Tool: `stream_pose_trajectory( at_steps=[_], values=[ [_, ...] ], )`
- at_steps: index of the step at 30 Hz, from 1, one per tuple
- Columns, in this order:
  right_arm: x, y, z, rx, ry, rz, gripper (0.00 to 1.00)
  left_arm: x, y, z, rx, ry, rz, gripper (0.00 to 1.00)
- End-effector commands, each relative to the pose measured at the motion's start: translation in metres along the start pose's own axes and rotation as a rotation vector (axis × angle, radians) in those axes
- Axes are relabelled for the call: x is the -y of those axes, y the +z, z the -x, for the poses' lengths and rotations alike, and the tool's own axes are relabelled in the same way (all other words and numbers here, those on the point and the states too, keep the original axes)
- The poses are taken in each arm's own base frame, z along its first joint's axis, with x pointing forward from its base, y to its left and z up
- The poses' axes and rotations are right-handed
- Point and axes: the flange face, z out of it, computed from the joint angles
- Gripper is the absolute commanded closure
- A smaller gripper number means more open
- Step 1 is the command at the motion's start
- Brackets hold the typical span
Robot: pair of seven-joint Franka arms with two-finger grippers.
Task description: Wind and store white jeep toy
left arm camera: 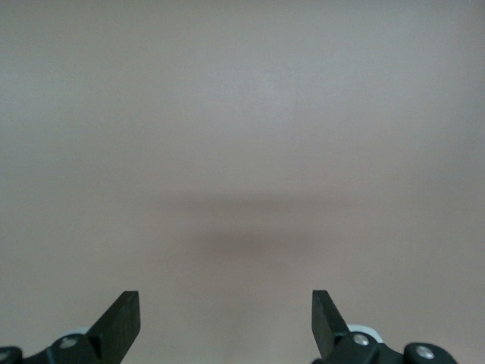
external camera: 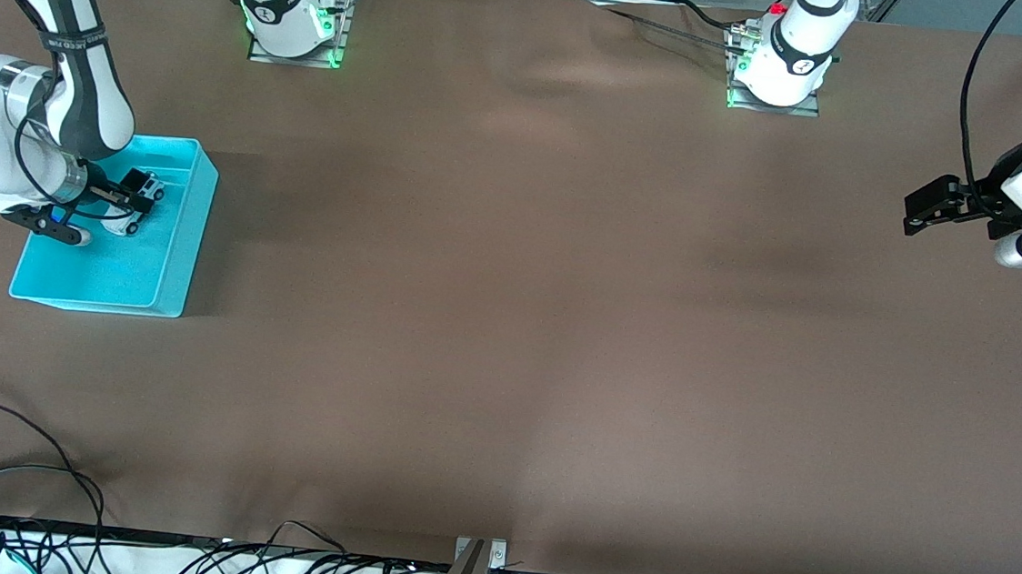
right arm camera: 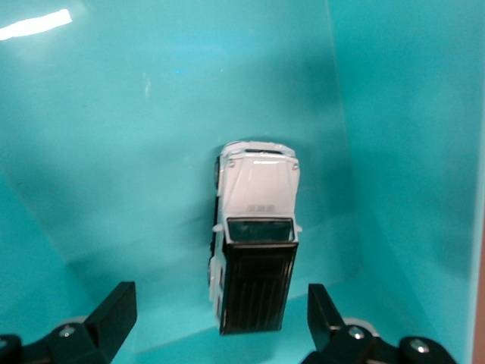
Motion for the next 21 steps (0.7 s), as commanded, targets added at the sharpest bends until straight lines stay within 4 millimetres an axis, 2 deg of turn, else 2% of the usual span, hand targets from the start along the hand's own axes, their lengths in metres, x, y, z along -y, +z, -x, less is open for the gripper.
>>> stream_pose_trajectory(
  at_steps=[1, 21],
  values=[
    [0.007, -0.031, 0.014, -0.021, -0.028, -0.009, 0.00, -0.002, -0.006, -0.004, -0.008, 0.020, -0.010, 0.00],
    [-0.001, -0.110, 0.040, -0.114, -0.012, -0.044, 0.00, -0.002, -0.006, -0.004, -0.008, 0.019, -0.010, 0.00]
  ],
)
